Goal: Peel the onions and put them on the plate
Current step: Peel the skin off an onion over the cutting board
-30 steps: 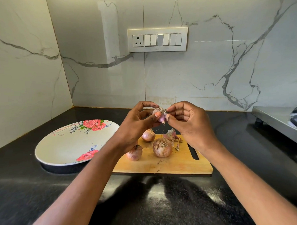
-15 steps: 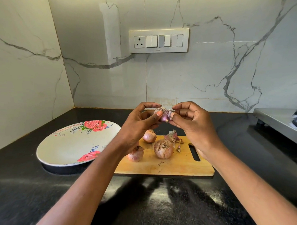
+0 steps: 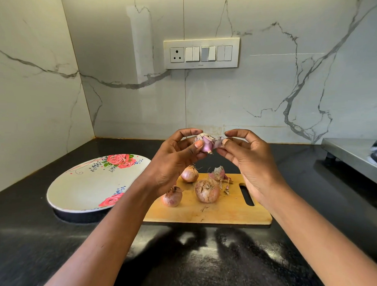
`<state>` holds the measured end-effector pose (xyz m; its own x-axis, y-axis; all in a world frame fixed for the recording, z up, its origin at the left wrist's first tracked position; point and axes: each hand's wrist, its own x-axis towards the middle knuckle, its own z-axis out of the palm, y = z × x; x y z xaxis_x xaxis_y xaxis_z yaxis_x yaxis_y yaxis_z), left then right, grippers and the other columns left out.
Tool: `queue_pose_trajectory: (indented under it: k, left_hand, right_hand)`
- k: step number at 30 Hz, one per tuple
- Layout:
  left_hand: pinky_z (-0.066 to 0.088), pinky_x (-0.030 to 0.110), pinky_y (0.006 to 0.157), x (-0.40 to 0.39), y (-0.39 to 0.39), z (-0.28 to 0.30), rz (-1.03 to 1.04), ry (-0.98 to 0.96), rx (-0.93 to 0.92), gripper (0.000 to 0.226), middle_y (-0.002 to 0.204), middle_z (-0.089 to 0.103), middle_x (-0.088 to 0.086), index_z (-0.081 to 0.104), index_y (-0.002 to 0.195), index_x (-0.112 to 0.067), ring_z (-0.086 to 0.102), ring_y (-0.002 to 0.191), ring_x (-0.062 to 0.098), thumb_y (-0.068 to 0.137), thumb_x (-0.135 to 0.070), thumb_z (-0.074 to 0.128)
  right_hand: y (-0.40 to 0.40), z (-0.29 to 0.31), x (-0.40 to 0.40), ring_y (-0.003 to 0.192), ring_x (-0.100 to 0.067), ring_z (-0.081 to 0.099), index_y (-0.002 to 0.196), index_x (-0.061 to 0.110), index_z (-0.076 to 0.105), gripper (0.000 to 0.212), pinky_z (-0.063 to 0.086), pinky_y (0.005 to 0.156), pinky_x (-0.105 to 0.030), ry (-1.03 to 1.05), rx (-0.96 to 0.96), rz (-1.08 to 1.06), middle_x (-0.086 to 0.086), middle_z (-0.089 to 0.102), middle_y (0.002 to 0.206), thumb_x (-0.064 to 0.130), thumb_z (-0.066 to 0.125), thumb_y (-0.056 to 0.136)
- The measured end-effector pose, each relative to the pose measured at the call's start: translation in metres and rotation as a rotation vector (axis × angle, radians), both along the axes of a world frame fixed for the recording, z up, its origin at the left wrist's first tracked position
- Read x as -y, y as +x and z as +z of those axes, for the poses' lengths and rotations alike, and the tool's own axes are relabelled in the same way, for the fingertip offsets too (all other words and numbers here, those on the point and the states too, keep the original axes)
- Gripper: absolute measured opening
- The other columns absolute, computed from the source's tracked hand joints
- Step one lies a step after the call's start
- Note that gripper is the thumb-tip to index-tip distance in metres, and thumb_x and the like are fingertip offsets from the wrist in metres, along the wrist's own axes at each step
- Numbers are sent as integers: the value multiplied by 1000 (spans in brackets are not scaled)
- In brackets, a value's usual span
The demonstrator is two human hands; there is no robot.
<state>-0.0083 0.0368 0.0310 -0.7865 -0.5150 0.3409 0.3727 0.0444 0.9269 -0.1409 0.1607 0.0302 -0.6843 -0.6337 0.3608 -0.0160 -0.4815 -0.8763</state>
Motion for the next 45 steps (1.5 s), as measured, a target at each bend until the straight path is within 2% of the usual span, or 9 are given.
queue_pose_trajectory:
  k: [12,16,20,24,27,31,36,43,45]
  left_hand:
    - [49,41,106,1,-2,-3,40,56,2,40,105,74,5,63,123,-19,69,97,15,83,-22,67]
    - [50,41,107,1,-2,-5,95,44,22,42,105,75,3,64,125,-19,70,97,12,83,-25,67]
    - [53,34,100,2,-4,-10,143,-57,97,48,106,77,0,62,131,-20,70,100,11,84,-30,66]
    - [56,29,93,4,-5,-10,148,-93,129,39,111,77,-1,65,130,-23,71,101,10,92,-29,63]
    - [57,31,93,5,-5,-11,171,-82,133,32,107,77,-1,67,125,-22,72,98,11,94,-29,62]
    - [57,35,96,7,-5,-12,190,-98,142,37,100,76,2,65,127,-16,71,89,10,94,-32,64]
    - [56,32,90,6,-4,-12,169,-140,164,50,105,75,6,64,128,-15,71,90,11,85,-40,65]
    - [58,31,88,6,-5,-12,164,-107,180,47,104,73,10,66,126,-14,69,89,16,86,-39,65]
    - [58,30,87,5,-6,-13,178,-81,169,45,105,73,11,66,126,-12,70,89,16,89,-38,64]
  right_hand:
    - [-8,-8,4,88,-21,75,101,2,66,18,61,80,-29,59,196,-7,-16,74,94,-8,70,87]
    - [-9,-11,4,85,-21,76,102,0,67,20,62,81,-30,153,134,-32,-15,75,93,-6,74,85]
    - [-11,-15,4,82,-18,74,95,5,71,12,62,82,-30,307,-45,-21,-12,74,89,-4,72,88]
    - [-14,-17,4,85,-15,72,97,11,76,15,60,89,-35,373,-163,6,-4,74,84,0,66,94]
    - [-14,-16,3,84,-12,71,101,13,77,16,59,89,-36,373,-200,19,-6,75,91,5,64,97]
    - [-11,-13,2,88,-15,71,113,11,71,17,58,79,-25,305,-157,116,-11,73,104,10,63,99]
    - [-10,-14,2,84,-14,72,123,22,63,36,58,78,-27,293,-241,124,-3,78,99,7,73,91]
    - [-11,-16,4,81,-7,66,86,18,70,11,55,64,-23,221,-337,17,1,73,93,10,78,85]
    - [-13,-17,5,80,-7,65,86,15,71,8,55,64,-22,240,-360,-11,8,71,85,12,78,86]
